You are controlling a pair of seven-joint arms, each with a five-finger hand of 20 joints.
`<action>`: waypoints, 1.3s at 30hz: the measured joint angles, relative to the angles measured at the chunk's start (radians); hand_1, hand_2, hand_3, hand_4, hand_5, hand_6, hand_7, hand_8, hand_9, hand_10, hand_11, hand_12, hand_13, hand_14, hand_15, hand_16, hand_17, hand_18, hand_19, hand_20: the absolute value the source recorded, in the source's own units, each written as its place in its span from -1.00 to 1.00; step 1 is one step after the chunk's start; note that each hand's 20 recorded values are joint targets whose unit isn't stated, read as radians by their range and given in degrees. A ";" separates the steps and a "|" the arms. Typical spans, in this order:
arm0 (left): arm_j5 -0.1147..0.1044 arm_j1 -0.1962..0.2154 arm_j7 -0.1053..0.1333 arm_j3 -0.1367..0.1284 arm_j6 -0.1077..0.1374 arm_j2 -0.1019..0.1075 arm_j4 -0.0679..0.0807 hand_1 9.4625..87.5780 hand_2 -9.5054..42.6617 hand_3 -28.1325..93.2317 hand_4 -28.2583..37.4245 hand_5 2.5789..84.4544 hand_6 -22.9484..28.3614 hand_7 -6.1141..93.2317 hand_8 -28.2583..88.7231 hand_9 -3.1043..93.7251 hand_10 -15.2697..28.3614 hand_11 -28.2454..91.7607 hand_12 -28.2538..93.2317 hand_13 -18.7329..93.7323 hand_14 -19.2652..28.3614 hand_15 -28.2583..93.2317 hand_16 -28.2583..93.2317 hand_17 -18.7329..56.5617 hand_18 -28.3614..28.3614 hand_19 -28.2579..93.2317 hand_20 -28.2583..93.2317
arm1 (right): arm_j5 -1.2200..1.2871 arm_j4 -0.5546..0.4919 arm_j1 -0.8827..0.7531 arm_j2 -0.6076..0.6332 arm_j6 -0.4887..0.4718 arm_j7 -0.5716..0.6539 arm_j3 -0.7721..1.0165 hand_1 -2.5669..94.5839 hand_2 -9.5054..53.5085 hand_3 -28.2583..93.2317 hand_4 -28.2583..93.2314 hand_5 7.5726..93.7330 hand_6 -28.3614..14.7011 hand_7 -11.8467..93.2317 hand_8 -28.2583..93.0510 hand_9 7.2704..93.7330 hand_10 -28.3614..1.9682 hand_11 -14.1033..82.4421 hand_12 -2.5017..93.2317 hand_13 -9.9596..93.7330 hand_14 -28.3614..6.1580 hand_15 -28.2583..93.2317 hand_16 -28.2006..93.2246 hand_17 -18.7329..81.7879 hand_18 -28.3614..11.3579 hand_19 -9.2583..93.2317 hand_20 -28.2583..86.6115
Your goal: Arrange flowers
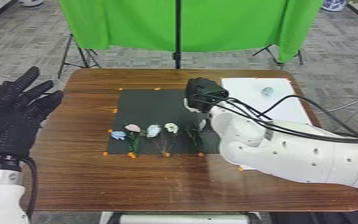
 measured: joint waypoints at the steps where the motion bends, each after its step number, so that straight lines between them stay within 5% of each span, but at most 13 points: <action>1: 0.000 -0.001 0.000 0.000 0.000 0.000 0.001 -0.71 -0.32 0.73 -1.00 -0.22 0.24 -0.65 -0.66 -0.32 0.56 -0.13 -0.37 -0.23 0.96 0.33 -0.70 -0.68 0.86 0.50 -0.44 | 0.005 0.001 -0.007 -0.012 -0.005 0.003 0.001 0.22 -1.00 0.74 -1.00 0.72 0.36 -0.17 -0.46 1.00 0.56 -0.46 -0.19 0.86 0.67 0.47 -0.18 0.40 -0.34 1.00 0.17; 21: 0.001 -0.016 -0.004 0.006 -0.007 0.003 0.007 -0.71 -0.32 0.73 -1.00 -0.22 0.24 -0.64 -0.66 -0.32 0.56 -0.13 -0.36 -0.22 0.96 0.35 -0.71 -0.68 0.86 0.50 -0.44 | 0.085 0.034 -0.088 -0.054 -0.017 0.030 0.024 0.10 -1.00 0.72 -1.00 0.54 0.36 -0.25 -0.55 0.97 0.53 -0.48 -0.20 0.82 0.58 0.50 -0.21 0.36 -0.38 1.00 0.17; 30: 0.001 -0.006 -0.003 0.005 -0.006 0.002 0.005 -0.71 -0.32 0.73 -1.00 -0.22 0.24 -0.64 -0.66 -0.32 0.56 -0.12 -0.36 -0.23 0.96 0.35 -0.71 -0.68 0.86 0.50 -0.44 | 0.063 -0.006 -0.055 -0.031 0.086 0.019 -0.009 -0.04 -1.00 0.75 -1.00 0.47 0.32 -0.33 -0.55 0.83 0.31 -0.29 -0.37 0.79 0.47 0.51 -0.23 0.33 -0.44 1.00 0.16; 33: 0.001 0.005 0.000 0.003 -0.004 0.002 0.003 -0.71 -0.32 0.73 -1.00 -0.22 0.24 -0.64 -0.66 -0.32 0.56 -0.12 -0.36 -0.23 0.96 0.35 -0.71 -0.68 0.86 0.50 -0.44 | 0.029 -0.030 -0.042 -0.011 0.088 0.019 0.006 -0.17 -1.00 0.81 -0.99 0.38 0.30 -0.38 -0.73 0.68 0.11 -0.20 -0.57 0.74 0.41 0.51 -0.24 0.29 -0.47 1.00 0.13; 39: 0.000 0.016 0.010 0.003 -0.004 0.002 0.001 -0.71 -0.32 0.73 -1.00 -0.22 0.24 -0.64 -0.66 -0.32 0.56 -0.12 -0.37 -0.23 0.96 0.35 -0.71 -0.68 0.86 0.50 -0.44 | 0.032 -0.033 -0.020 0.039 0.052 0.017 0.104 -0.26 -1.00 0.80 -0.97 0.20 0.23 -0.45 -0.74 0.46 -0.15 -0.31 -0.64 0.66 0.27 0.51 -0.26 0.22 -0.52 1.00 0.09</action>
